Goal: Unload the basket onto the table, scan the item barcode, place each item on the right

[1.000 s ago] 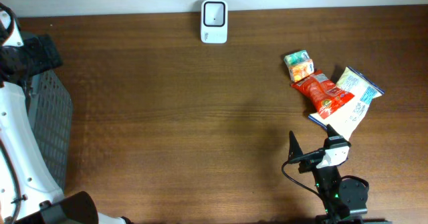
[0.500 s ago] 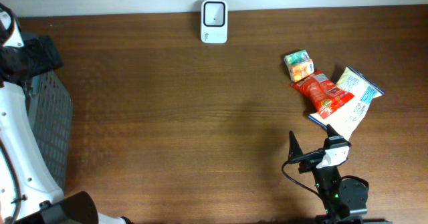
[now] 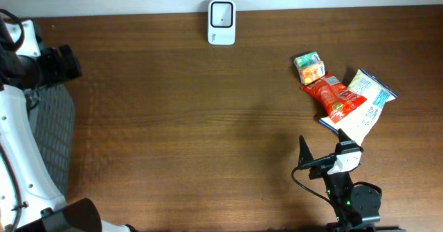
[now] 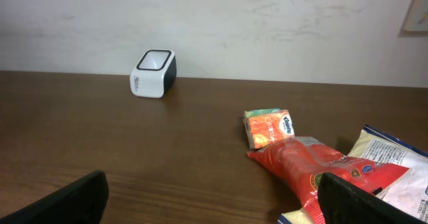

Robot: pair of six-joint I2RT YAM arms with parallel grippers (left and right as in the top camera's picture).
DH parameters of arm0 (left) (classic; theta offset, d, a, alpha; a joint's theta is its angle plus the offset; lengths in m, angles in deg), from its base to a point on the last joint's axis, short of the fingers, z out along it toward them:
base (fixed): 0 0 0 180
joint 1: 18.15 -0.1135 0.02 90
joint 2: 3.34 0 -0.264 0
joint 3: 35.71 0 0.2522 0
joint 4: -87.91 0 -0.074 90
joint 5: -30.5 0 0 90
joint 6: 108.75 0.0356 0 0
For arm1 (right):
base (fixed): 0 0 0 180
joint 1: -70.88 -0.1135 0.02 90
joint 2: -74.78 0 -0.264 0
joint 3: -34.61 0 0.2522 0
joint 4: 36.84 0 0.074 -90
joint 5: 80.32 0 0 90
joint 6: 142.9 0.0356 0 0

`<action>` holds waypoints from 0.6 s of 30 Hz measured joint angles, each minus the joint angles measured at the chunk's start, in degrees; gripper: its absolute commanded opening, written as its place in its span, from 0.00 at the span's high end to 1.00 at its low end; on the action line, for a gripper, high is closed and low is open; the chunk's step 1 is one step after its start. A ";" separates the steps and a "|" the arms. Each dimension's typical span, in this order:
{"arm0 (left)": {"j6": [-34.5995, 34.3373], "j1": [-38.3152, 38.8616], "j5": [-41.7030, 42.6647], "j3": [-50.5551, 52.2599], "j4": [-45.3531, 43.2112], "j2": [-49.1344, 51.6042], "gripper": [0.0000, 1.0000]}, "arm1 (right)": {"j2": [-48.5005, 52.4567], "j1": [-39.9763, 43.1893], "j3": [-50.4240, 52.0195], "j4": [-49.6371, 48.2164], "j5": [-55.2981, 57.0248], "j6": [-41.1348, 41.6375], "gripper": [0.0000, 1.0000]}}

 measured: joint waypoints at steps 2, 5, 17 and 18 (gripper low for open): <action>0.15 0.07 1.07 1.11 -5.31 -0.68 0.01 | 0.00 0.00 0.00 0.02 0.00 0.02 0.01; 0.35 1.64 1.79 10.43 -19.58 -6.54 0.01 | 0.00 0.00 0.00 0.02 0.00 0.02 0.02; 2.12 6.03 2.80 83.87 -71.82 -52.35 0.01 | -0.02 0.00 -0.02 0.00 0.02 -0.02 0.01; 2.89 6.80 2.75 88.56 -75.78 -55.49 0.01 | -0.04 0.00 -0.02 -0.02 0.02 0.02 0.01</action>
